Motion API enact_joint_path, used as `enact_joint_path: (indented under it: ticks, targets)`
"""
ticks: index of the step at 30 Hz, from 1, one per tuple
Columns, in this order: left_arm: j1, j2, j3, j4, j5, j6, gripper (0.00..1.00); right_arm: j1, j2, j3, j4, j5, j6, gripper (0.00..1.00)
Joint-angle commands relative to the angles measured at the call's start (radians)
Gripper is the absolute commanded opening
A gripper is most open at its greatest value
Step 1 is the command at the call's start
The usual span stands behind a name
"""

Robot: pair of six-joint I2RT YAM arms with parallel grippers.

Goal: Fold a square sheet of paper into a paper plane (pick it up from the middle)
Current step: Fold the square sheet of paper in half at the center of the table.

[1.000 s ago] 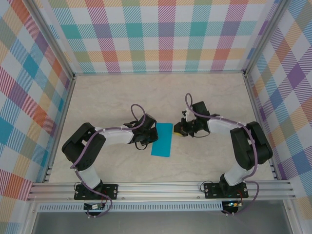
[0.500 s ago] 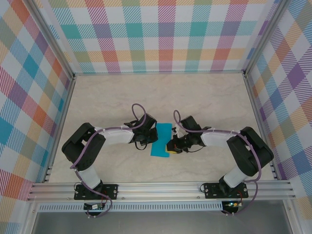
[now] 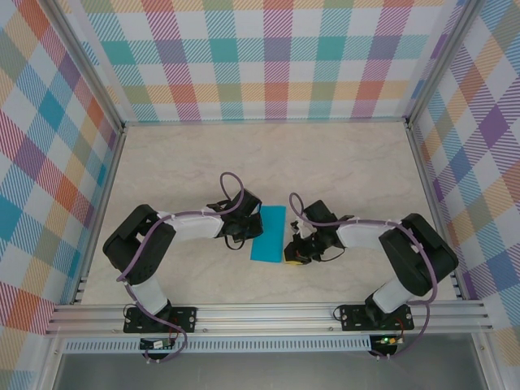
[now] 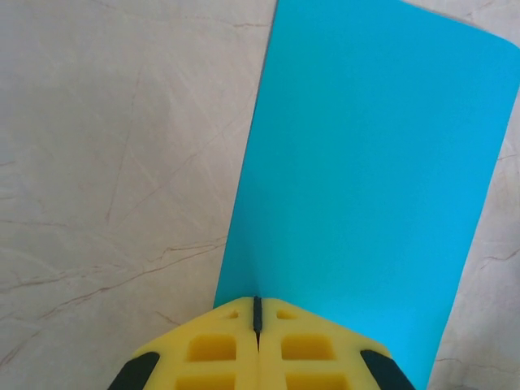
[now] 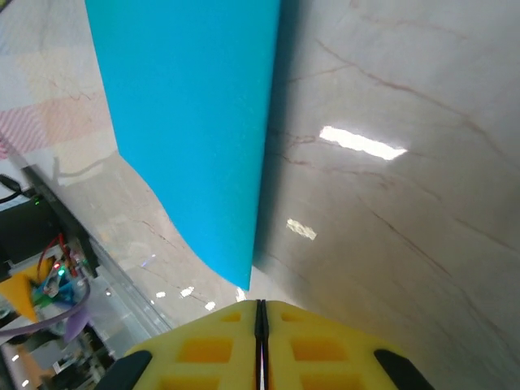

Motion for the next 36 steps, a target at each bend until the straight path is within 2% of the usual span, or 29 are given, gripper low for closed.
enact_joint_path:
  ticks: [1,3,5,7,8,13,16,21,28,36]
  targets:
    - [-0.008,0.003,-0.004,-0.148,-0.027,0.029,0.0,0.001,-0.036,0.119,-0.149,0.241,-0.031,0.08]
    - [-0.008,0.007,0.001,-0.149,-0.03,0.03,0.0,-0.024,-0.016,0.172,-0.148,0.273,-0.02,0.06]
    - [-0.008,0.012,-0.002,-0.134,-0.022,0.03,0.0,-0.066,0.015,0.197,-0.064,0.204,0.016,0.08]
    - [-0.008,0.02,0.001,-0.136,-0.016,0.027,0.0,-0.101,0.08,0.237,0.033,0.084,0.055,0.08]
    - [-0.008,0.02,0.001,-0.138,-0.018,0.028,0.0,-0.106,0.113,0.258,0.043,0.07,0.064,0.08]
    - [-0.007,0.014,-0.006,-0.129,-0.015,0.021,0.0,-0.131,0.274,0.366,0.075,0.016,0.073,0.08]
    - [-0.008,0.015,-0.007,-0.129,-0.014,0.021,0.0,-0.133,0.321,0.378,0.049,0.055,0.03,0.09]
    - [-0.008,0.011,-0.015,-0.129,-0.018,0.024,0.0,-0.134,0.345,0.35,0.001,0.101,-0.035,0.09]
    - [-0.008,0.012,-0.014,-0.132,-0.027,0.025,0.0,-0.183,0.313,0.41,0.06,-0.016,0.023,0.12]
    - [-0.008,0.009,-0.013,-0.139,-0.03,0.027,0.0,-0.216,0.423,0.51,0.06,-0.053,0.028,0.11]
